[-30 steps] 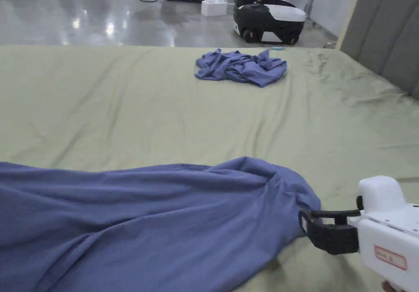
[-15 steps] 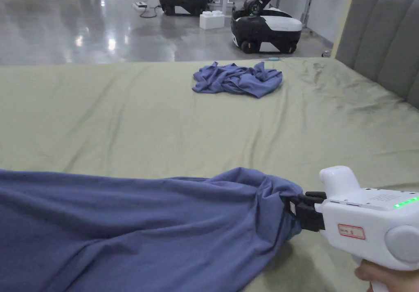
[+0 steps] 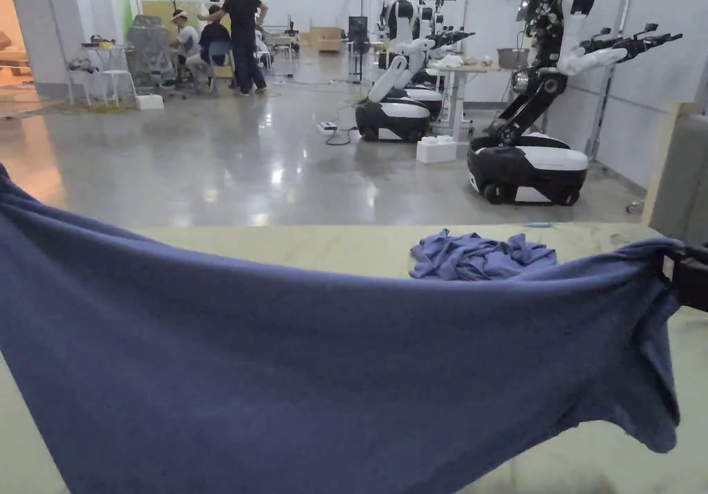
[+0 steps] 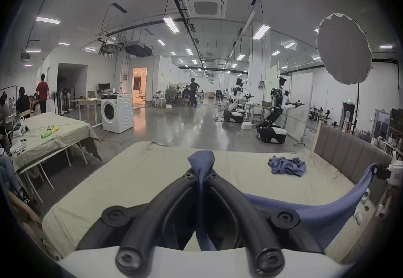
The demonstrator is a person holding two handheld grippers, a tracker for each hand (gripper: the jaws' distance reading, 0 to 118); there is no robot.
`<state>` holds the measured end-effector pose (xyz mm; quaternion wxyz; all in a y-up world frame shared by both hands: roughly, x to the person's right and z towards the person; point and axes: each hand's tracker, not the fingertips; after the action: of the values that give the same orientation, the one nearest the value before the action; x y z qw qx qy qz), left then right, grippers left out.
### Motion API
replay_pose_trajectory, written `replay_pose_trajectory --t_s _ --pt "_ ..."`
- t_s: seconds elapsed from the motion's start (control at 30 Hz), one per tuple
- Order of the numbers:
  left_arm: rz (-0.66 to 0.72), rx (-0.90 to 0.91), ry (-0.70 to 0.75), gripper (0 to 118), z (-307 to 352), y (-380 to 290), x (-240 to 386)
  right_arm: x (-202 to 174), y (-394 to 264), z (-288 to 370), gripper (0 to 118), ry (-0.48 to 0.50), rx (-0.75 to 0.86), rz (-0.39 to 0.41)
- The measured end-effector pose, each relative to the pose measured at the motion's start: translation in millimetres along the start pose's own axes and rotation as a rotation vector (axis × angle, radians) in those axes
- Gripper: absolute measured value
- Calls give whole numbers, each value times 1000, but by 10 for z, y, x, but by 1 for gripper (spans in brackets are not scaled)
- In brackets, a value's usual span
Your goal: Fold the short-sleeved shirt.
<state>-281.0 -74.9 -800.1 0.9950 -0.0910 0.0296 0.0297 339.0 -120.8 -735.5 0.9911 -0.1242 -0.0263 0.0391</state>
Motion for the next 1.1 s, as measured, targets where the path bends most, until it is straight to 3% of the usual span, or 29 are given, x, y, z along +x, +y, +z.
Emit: replay_pose_trajectory --t_s 0.17,0.3,0.4,0.53,0.6,0.77,0.87,1.0,1.1 --pt "-28 21 16 2 -566 483 171 264 633 -500 7 -53 51 2" --pt "-30 64 48 2 -970 861 285 313 1182 -893 7 -111 133 46" --pt "-18 94 57 2 -1223 1061 343 303 1505 -1107 7 -130 198 23" --pt "-129 161 94 2 -1440 1207 478 297 1719 -1379 7 -164 235 41" --pt "-121 169 88 2 -1533 1154 520 292 1720 -1529 7 -178 248 66" --pt "-180 123 99 2 -1802 473 584 258 1252 -1857 7 -147 219 21" --pt "-111 17 81 2 -1909 -205 553 178 652 -2022 7 -151 118 49" --pt "-140 -107 61 2 -1808 -1114 579 65 -223 -1942 7 -100 34 -48" --pt "-163 -171 35 2 -1524 -1644 597 -24 -814 -1747 7 -86 -39 -17"
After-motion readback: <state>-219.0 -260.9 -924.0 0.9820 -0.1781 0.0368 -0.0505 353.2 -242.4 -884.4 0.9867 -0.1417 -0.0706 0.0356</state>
